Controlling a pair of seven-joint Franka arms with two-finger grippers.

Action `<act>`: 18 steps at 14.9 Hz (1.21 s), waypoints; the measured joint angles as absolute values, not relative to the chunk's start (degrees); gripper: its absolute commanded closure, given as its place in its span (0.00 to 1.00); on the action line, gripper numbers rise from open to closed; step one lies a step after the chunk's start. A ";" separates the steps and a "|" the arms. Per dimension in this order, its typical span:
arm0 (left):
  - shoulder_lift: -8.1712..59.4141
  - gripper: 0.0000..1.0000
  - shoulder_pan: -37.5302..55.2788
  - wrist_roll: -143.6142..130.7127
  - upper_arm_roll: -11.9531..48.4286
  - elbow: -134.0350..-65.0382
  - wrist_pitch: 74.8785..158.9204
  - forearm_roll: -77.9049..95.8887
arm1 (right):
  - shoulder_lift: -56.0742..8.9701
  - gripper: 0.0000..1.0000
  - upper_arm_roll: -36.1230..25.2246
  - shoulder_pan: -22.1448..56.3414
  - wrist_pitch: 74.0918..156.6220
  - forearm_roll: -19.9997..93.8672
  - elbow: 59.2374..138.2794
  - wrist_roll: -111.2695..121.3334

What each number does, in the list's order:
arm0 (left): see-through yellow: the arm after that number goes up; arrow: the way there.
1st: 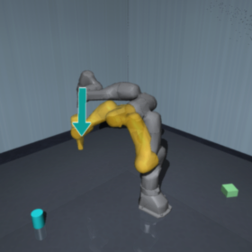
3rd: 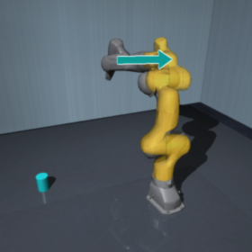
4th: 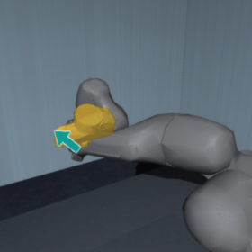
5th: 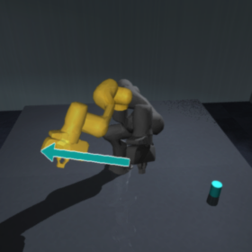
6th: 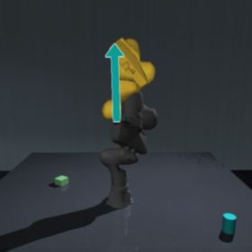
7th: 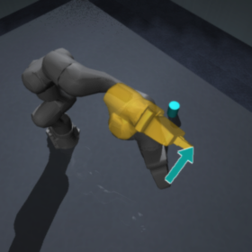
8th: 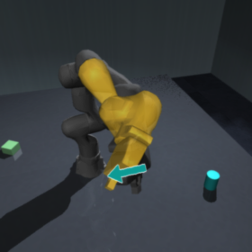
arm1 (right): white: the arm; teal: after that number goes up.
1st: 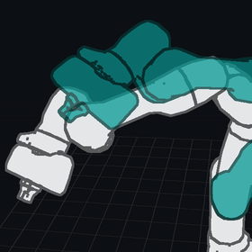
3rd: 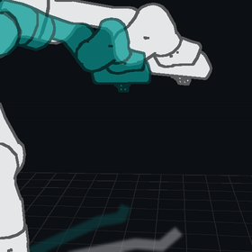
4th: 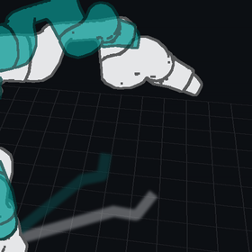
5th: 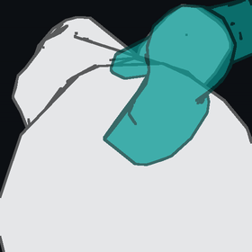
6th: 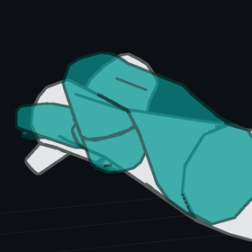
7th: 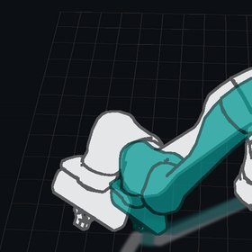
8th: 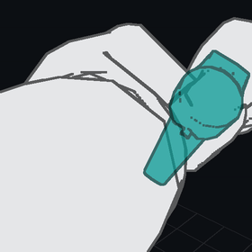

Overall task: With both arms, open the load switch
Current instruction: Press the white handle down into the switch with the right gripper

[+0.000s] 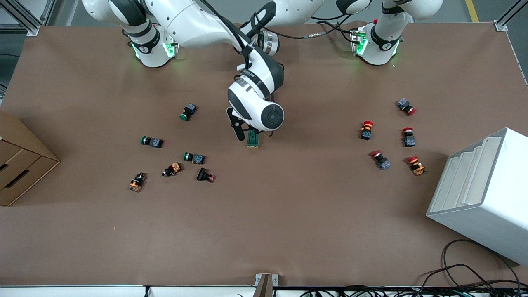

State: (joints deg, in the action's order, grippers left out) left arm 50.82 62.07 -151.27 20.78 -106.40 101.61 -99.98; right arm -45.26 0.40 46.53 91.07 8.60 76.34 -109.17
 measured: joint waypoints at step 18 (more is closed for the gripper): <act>50.82 0.00 62.18 -151.27 20.78 -106.48 101.44 -99.98 | -45.49 0.00 0.43 47.39 93.00 7.83 77.84 -108.88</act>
State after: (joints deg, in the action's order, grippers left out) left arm 50.82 62.18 -151.27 20.78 -106.48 101.44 -99.98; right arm -45.49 0.43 47.39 93.00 7.83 77.84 -108.88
